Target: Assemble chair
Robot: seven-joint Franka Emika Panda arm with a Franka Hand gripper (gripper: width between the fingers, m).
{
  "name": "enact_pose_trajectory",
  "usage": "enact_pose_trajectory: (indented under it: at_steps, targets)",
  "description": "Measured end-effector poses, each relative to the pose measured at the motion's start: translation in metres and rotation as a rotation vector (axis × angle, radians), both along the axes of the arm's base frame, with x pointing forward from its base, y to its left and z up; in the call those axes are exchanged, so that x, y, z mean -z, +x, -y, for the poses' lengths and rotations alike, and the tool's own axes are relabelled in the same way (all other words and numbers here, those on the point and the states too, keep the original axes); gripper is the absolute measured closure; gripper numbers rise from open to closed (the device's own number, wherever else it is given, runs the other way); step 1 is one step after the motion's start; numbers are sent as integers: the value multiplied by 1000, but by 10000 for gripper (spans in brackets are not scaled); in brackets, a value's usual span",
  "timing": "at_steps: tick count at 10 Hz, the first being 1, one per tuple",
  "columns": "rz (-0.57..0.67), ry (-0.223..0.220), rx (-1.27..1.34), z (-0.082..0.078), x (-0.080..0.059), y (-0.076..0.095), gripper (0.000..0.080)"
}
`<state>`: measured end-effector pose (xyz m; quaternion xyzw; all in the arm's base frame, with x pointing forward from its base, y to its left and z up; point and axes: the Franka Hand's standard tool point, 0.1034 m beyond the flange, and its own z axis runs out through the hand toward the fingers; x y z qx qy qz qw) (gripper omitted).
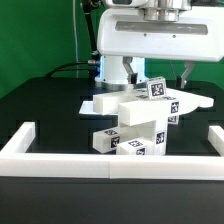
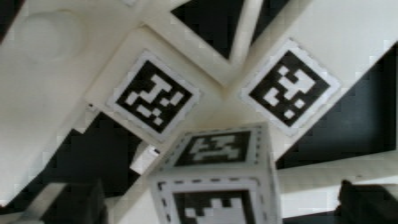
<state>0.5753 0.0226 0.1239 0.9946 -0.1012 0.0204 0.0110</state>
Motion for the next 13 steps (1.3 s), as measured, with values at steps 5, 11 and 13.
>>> enact_pose_trajectory:
  at_steps: [5,11,13]
  targets:
    - [0,0,1,0,0,0,517]
    - [5,9,203,0,0,0,515]
    - [10,16,376,0,0,0,515]
